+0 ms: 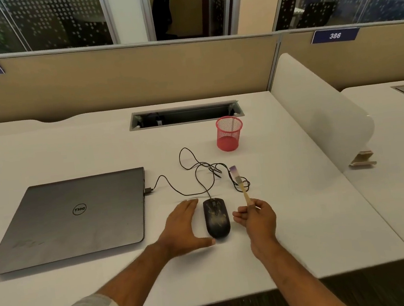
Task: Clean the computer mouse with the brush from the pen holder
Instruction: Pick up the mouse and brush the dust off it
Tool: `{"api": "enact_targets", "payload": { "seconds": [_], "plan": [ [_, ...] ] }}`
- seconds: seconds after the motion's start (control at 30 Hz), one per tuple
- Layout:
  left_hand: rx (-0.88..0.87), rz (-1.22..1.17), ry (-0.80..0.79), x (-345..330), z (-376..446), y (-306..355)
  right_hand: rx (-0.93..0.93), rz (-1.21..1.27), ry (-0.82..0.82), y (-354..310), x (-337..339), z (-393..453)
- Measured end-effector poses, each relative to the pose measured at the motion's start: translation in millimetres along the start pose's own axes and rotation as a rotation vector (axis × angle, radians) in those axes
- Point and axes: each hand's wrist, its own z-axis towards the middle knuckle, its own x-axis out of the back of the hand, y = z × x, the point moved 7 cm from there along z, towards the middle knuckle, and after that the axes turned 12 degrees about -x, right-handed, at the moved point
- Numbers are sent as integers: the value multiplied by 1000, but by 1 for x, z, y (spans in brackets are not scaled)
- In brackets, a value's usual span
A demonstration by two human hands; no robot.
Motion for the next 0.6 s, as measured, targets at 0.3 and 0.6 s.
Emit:
{"api": "enact_targets", "payload": {
  "seconds": [0.3, 0.6],
  "plan": [
    [5, 83, -27, -8, 23, 11, 43, -248, -10, 3, -13, -12],
    [16, -33, 67, -3, 15, 22, 72, -331, -61, 2, -13, -25]
  ]
}}
